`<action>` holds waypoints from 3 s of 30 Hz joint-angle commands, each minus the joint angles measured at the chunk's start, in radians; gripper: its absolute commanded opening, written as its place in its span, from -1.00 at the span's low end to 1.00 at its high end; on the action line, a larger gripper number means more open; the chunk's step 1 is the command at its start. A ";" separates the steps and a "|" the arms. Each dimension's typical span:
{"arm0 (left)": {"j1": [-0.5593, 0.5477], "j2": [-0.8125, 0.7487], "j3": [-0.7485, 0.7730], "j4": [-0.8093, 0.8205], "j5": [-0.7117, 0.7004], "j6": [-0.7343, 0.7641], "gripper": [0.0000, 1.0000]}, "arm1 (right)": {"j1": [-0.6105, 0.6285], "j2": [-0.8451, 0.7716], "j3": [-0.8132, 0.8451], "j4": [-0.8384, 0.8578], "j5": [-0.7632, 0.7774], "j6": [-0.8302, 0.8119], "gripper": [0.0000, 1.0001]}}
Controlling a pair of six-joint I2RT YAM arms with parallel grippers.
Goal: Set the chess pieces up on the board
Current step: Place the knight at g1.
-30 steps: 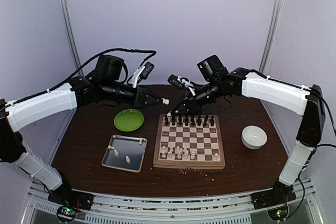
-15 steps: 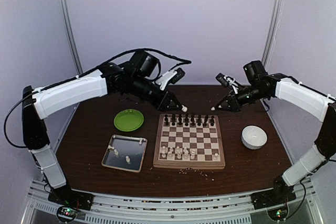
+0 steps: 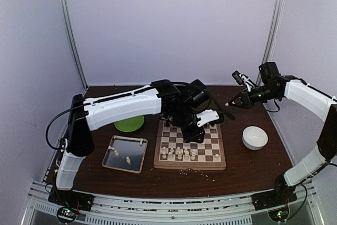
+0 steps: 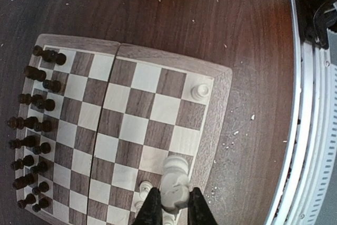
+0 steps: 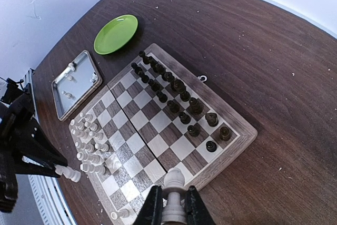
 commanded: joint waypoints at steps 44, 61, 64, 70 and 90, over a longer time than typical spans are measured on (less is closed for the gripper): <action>-0.094 0.266 0.198 0.017 -0.051 0.212 -0.94 | -0.011 0.003 -0.001 0.011 -0.037 -0.004 -0.79; -0.094 0.277 0.205 0.018 -0.059 0.192 -0.84 | -0.015 0.003 -0.004 0.003 -0.053 -0.012 -0.78; -0.094 0.281 0.208 0.018 -0.061 0.191 -0.84 | -0.016 0.005 -0.004 0.003 -0.055 -0.011 -0.78; -0.094 0.284 0.208 0.019 -0.067 0.185 -0.73 | -0.017 0.013 -0.003 0.000 -0.060 -0.011 -0.78; -0.094 0.287 0.208 0.026 -0.087 0.157 -0.41 | -0.019 0.017 -0.001 -0.004 -0.067 -0.013 -0.78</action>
